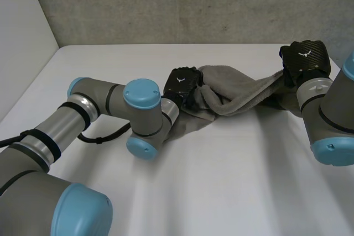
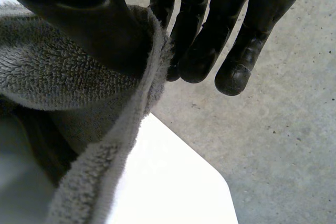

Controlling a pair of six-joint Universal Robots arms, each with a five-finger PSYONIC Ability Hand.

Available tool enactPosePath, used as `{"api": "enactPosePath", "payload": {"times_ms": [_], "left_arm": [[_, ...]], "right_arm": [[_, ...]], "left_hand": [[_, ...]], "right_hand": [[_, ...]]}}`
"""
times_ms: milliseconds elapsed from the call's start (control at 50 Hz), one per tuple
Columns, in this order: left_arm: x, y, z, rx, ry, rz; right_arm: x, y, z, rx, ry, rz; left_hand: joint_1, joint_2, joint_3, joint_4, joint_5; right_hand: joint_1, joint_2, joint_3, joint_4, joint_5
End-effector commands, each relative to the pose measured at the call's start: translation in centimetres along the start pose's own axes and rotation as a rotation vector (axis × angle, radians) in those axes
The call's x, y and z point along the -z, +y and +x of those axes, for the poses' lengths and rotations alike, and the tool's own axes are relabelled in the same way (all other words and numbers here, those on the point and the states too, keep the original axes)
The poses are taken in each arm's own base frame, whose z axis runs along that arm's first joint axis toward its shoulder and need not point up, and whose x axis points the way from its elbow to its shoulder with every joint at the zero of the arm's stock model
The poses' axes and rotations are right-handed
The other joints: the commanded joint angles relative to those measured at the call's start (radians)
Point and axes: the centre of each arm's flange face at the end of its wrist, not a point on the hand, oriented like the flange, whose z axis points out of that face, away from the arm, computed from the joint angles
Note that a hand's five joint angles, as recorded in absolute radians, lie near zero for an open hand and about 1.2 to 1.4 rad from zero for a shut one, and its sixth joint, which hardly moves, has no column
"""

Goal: Fold the towel.

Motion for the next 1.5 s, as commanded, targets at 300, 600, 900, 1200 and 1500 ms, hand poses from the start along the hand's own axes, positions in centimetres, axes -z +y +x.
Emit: {"api": "enactPosePath", "payload": {"times_ms": [300, 600, 900, 1200, 1500], "left_arm": [[0.3, 0.4, 0.1, -0.127, -0.01, -0.041], [0.2, 0.6, 0.0, -0.188, -0.016, -0.046], [0.2, -1.3, 0.1, -0.271, -0.019, -0.012], [6.0, -19.6, -5.2, -0.208, -0.148, 0.182], [14.8, -19.7, -9.4, -0.204, -0.16, 0.033]], "right_arm": [[0.1, -0.1, 0.0, 0.0, 0.0, -0.001], [0.1, -0.2, 0.1, 0.001, 0.0, 0.002], [0.0, -1.1, 0.5, 0.002, 0.007, 0.019], [3.8, -11.0, 4.4, 0.062, -0.055, 0.091], [11.1, -10.0, 1.2, 0.068, -0.259, 0.069]], "left_hand": [[0.212, 0.225, 0.223, 0.223, 0.212], [0.56, 0.573, 0.571, 0.572, 0.56], [0.899, 0.912, 0.909, 0.91, 0.898], [0.899, 0.912, 0.909, 0.91, 0.898], [0.899, 0.912, 0.909, 0.91, 0.898]], "right_hand": [[0.057, 0.079, 0.067, 0.056, 0.049], [0.057, 0.079, 0.067, 0.056, 0.049], [0.057, 0.079, 0.067, 0.056, 0.049], [0.057, 0.079, 0.067, 0.056, 0.049], [0.057, 0.079, 0.067, 0.056, 0.049]]}}
